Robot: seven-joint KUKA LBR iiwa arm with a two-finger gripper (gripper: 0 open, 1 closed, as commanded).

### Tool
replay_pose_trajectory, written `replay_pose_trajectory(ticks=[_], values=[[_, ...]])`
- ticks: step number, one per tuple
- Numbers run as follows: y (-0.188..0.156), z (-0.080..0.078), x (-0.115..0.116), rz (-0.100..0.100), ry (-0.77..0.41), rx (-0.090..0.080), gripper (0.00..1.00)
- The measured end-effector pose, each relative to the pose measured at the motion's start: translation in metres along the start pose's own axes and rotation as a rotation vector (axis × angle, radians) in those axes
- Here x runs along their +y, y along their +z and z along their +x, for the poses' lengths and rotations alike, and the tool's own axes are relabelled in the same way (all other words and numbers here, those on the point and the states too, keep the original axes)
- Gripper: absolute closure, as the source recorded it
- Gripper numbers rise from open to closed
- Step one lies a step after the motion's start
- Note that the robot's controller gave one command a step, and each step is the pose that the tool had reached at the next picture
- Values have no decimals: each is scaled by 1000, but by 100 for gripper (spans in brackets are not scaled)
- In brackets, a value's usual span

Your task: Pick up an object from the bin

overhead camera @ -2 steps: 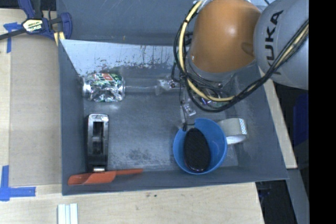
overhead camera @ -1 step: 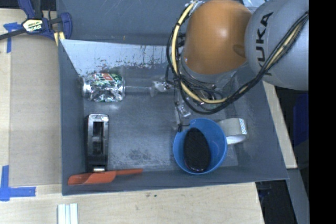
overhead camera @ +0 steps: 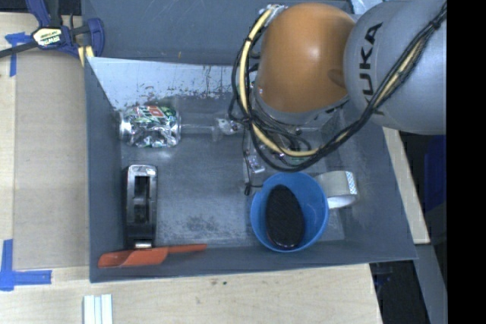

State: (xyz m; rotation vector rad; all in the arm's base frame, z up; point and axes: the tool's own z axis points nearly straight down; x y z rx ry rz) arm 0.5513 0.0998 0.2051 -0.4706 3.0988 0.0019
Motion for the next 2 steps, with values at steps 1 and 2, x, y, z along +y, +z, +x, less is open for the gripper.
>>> replay_pose_trajectory(ticks=[1,2], values=[[7,44,37,0,12,-1,0],[12,39,19,-4,75,-5,0]])
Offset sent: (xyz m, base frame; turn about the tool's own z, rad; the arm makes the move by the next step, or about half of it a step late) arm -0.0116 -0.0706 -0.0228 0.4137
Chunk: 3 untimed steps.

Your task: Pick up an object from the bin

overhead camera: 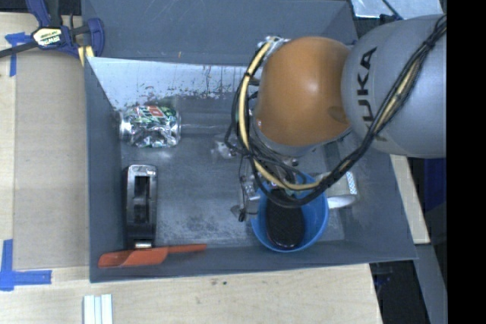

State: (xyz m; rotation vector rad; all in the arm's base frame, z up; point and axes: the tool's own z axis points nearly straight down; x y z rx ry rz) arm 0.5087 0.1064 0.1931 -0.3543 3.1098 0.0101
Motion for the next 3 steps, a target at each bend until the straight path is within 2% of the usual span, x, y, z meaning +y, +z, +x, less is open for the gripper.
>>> replay_pose_trajectory(ticks=[1,2,3], values=[[0,2,-31,4,211,1,0],[-16,-3,-57,4,186,-4,0],[-16,0,-62,4,340,-7,0]])
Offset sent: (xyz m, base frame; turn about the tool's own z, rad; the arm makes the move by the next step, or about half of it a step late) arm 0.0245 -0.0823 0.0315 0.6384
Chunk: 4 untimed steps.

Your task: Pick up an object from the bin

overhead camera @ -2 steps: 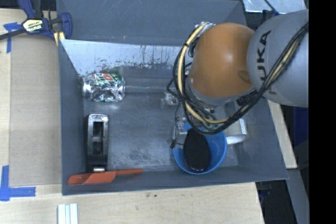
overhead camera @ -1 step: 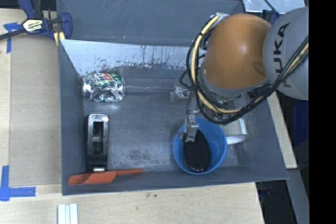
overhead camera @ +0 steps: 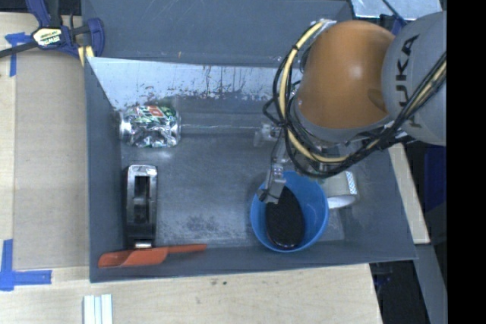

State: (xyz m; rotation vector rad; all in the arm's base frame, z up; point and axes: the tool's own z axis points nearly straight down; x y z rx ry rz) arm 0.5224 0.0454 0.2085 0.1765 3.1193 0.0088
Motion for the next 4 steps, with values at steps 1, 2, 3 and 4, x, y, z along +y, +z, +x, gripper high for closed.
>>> replay_pose_trajectory(ticks=[1,2,3,4], values=[[42,6,-4,0,-291,0,0],[42,21,-14,1,-210,0,0],[49,19,-12,1,-340,3,0],[47,14,-16,0,-145,-3,0]])
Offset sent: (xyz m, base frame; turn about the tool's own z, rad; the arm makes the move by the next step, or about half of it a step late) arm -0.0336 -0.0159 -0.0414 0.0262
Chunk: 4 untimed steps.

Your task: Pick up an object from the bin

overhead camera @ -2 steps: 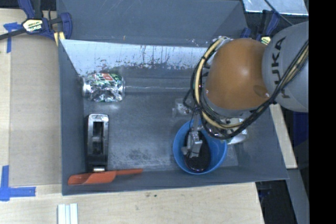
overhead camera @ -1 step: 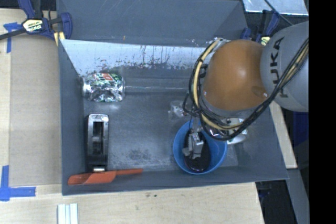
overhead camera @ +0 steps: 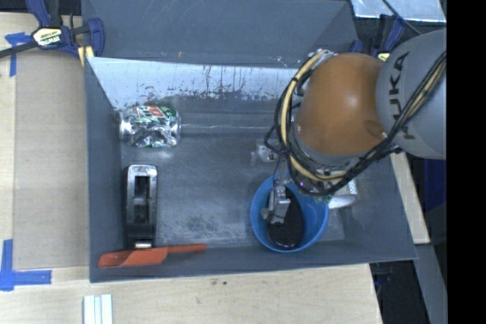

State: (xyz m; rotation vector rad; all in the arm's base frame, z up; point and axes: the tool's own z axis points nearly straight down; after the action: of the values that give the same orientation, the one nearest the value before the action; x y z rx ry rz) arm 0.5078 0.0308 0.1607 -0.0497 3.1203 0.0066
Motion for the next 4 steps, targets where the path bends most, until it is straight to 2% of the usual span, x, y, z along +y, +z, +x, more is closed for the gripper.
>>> replay_pose_trajectory(ticks=[1,2,3,4], values=[[46,-3,-6,0,-391,1,0],[74,5,-20,-1,-197,-2,0],[62,3,-10,-2,-456,-4,0],[58,5,-19,-1,-236,-1,0]])
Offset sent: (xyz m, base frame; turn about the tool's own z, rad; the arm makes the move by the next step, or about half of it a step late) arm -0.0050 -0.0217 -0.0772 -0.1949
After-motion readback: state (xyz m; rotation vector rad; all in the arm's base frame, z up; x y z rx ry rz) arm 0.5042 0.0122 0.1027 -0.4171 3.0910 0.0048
